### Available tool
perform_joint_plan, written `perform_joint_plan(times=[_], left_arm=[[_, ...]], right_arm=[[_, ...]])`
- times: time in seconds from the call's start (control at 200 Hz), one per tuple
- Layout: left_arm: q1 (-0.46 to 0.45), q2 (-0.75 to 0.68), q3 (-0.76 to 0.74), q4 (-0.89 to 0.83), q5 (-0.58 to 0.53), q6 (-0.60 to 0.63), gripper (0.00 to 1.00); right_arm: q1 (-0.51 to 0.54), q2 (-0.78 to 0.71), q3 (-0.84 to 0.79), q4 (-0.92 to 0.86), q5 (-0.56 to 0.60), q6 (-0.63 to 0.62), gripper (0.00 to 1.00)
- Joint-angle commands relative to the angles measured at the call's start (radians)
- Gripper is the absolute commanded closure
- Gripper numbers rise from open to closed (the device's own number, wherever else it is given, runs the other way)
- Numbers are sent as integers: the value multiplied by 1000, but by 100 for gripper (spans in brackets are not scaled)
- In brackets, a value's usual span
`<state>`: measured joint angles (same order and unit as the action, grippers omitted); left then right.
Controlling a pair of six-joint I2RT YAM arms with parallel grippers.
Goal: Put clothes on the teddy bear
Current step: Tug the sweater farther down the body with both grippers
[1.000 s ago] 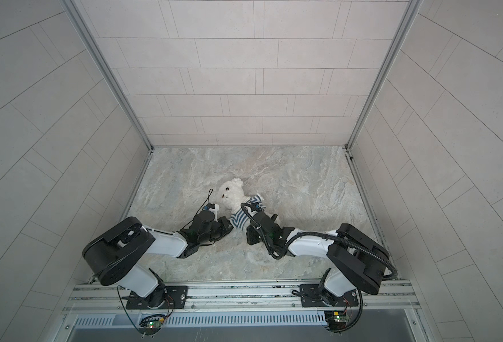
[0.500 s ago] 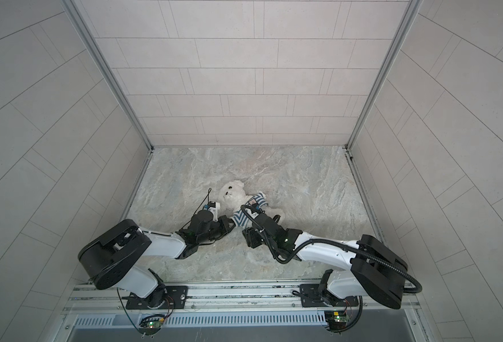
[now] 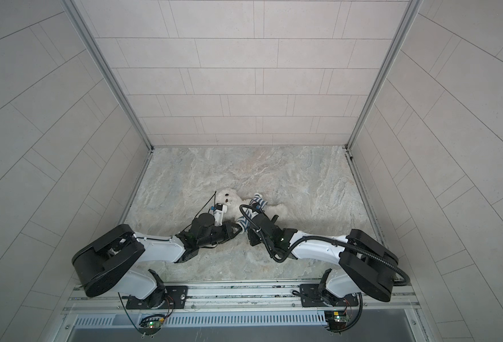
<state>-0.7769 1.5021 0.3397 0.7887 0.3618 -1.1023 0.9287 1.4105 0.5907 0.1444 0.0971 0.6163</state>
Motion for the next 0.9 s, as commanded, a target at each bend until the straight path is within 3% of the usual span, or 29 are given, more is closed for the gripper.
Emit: perform_joint_plan(times=[0.0, 0.105, 0.621, 0.896], left_arm=[[-7, 8, -18, 66, 31, -6, 100], [-6, -11, -30, 61, 32, -3, 100], [8, -146, -99, -44, -5, 27, 100], [40, -175, -100, -107, 97, 111, 100]], right_arm=[[2, 31, 14, 6, 37, 16, 82], [2, 32, 10, -6, 57, 15, 100], [2, -163, -111, -85, 253, 27, 100], [2, -181, -129, -47, 244, 2, 100]])
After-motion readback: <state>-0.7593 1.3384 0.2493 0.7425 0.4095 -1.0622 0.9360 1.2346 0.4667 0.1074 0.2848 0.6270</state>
